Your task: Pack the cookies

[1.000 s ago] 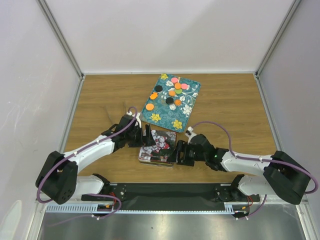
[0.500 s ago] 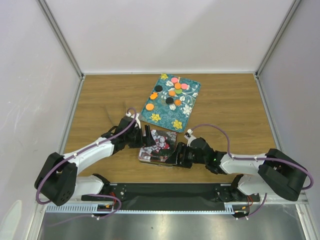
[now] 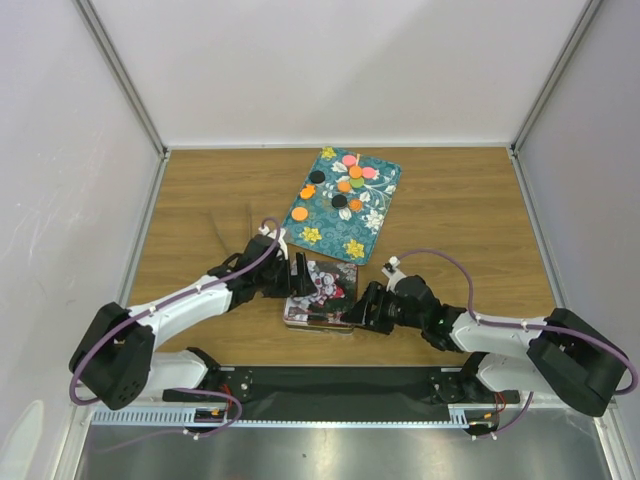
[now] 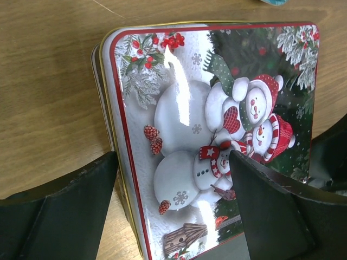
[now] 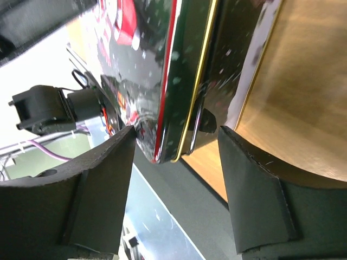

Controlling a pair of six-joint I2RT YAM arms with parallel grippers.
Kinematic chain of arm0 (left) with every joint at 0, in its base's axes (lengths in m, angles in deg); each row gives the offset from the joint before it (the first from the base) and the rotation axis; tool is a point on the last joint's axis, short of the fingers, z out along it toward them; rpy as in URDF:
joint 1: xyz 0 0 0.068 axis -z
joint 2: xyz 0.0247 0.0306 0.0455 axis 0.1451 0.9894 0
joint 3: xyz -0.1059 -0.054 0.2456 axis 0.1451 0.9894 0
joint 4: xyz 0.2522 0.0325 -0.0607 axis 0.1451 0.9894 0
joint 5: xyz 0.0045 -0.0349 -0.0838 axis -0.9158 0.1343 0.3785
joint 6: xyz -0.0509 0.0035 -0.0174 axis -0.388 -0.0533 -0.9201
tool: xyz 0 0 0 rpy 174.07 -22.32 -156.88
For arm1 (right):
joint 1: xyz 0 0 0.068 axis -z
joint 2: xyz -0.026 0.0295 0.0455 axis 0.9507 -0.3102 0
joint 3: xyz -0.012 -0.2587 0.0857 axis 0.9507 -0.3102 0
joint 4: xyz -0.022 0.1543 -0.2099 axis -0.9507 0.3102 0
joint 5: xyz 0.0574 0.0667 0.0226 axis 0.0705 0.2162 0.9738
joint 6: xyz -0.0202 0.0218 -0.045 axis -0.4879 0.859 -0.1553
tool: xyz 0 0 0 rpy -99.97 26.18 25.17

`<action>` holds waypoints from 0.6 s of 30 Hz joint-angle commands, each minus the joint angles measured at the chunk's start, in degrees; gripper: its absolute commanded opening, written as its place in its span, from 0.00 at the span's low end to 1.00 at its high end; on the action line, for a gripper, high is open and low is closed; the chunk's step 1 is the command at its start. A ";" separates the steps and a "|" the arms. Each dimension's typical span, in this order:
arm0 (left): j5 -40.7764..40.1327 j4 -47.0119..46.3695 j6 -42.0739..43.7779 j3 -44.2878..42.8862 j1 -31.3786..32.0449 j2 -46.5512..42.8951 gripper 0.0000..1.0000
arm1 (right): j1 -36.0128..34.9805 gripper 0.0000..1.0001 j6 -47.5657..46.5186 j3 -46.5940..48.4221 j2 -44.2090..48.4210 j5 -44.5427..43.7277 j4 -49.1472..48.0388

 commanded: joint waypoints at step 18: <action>-0.98 0.80 -5.33 2.26 8.52 0.61 0.88 | -1.30 0.40 0.75 -2.52 -6.91 -1.72 -6.93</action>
